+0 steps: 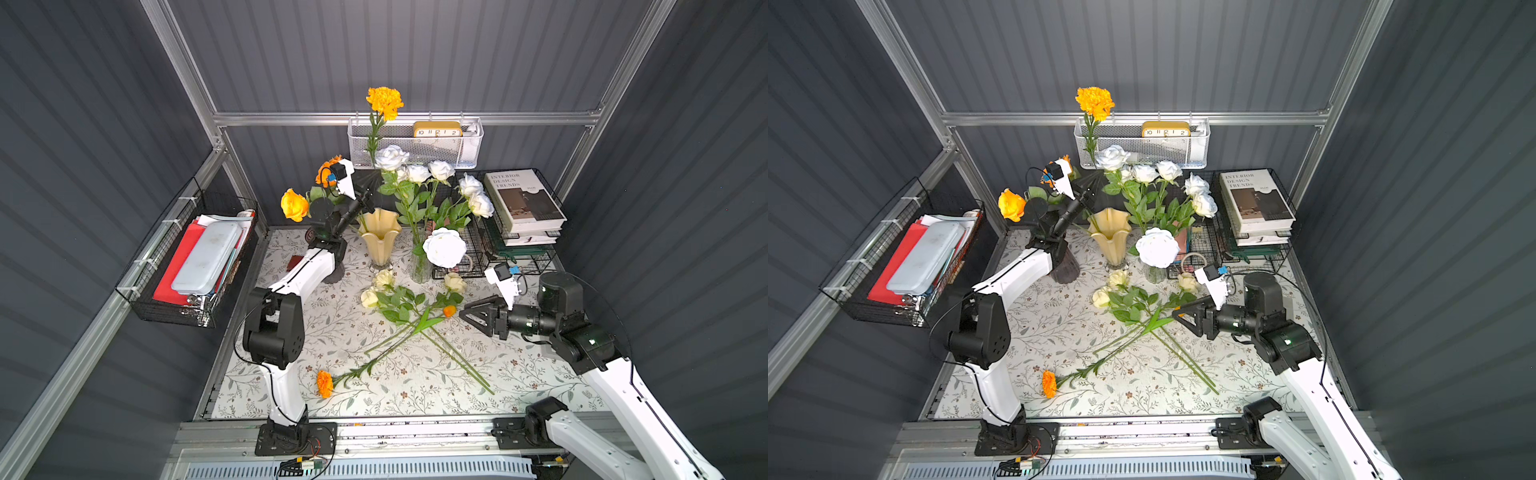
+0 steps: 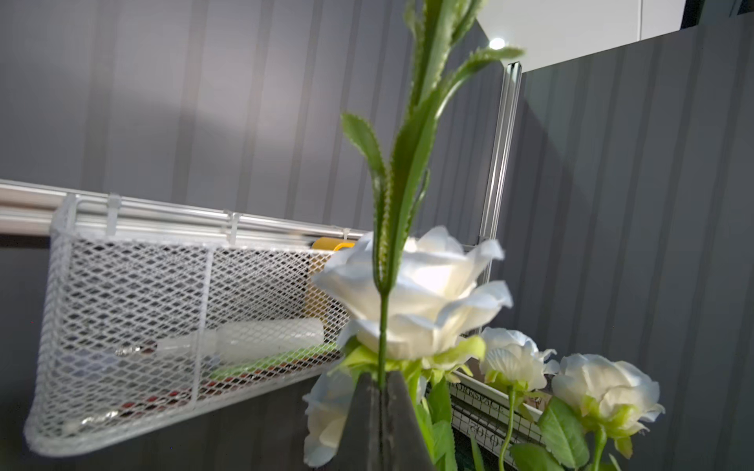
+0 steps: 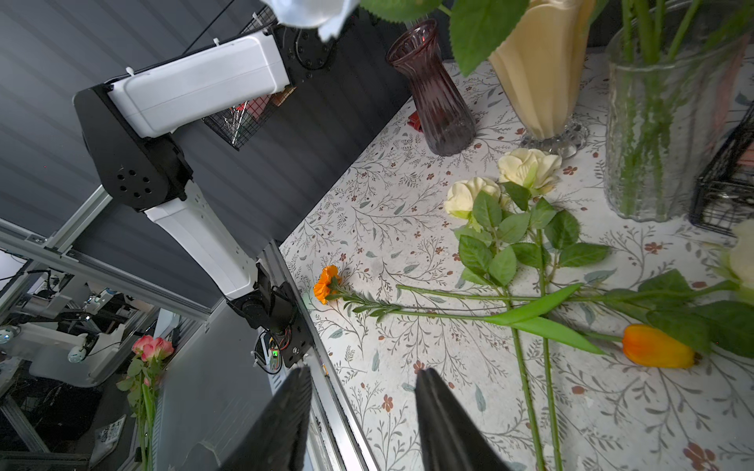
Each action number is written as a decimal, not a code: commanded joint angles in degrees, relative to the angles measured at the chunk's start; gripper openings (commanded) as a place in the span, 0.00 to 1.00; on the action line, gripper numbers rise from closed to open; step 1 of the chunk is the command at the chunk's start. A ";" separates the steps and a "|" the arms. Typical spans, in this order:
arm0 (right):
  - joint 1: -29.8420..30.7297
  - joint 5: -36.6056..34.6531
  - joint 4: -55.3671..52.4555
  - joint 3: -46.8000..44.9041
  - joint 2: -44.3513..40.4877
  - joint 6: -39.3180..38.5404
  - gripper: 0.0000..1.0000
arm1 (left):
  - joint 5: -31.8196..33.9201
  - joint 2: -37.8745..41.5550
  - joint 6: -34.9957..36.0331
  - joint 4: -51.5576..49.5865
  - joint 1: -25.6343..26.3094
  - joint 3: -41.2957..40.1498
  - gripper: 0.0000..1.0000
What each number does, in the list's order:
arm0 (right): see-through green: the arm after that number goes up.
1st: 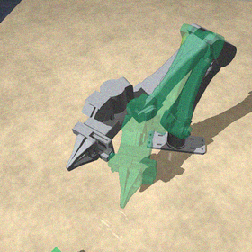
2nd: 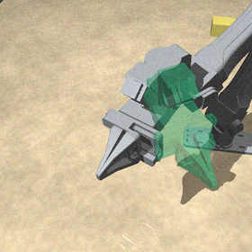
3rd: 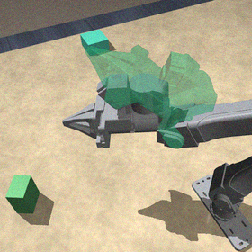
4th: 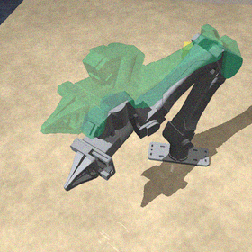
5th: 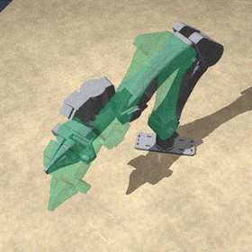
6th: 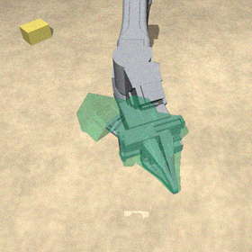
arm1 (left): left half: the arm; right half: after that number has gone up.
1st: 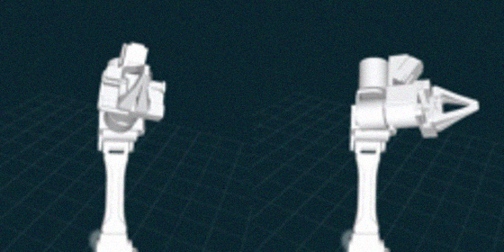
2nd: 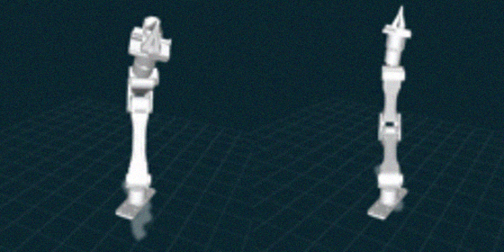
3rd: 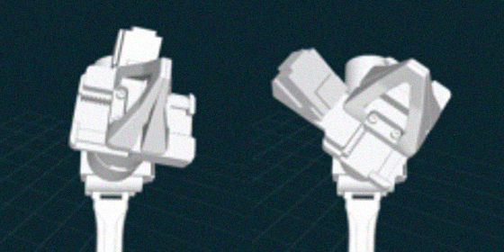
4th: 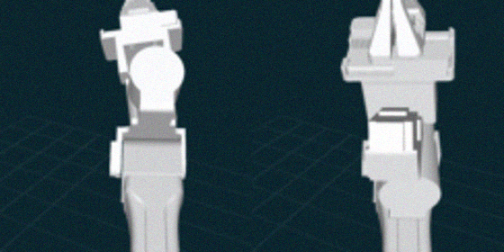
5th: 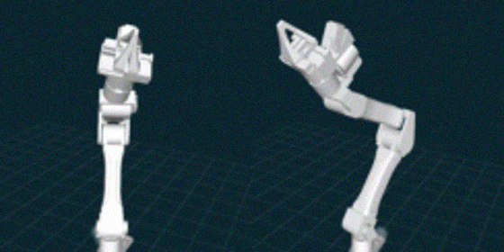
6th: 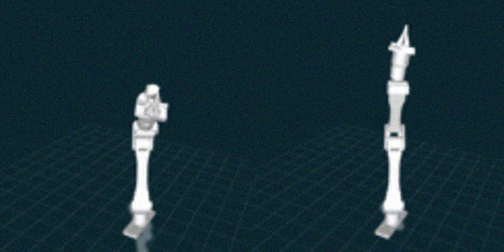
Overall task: Arrange the flowers in different vases according to their colors
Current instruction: Insert the flower into the vase.
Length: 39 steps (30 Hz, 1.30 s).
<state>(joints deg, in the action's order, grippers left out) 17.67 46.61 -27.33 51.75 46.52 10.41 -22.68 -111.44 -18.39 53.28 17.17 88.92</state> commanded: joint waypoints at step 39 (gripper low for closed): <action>-0.18 -0.55 2.49 -2.88 -3.70 0.32 0.59 | 23.77 30.61 -6.73 -49.53 10.26 -24.23 0.99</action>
<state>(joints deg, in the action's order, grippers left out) 17.67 46.63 -24.88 49.60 43.13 10.46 -3.36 -83.31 -22.17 12.12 26.92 67.55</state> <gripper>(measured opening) 0.590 0.992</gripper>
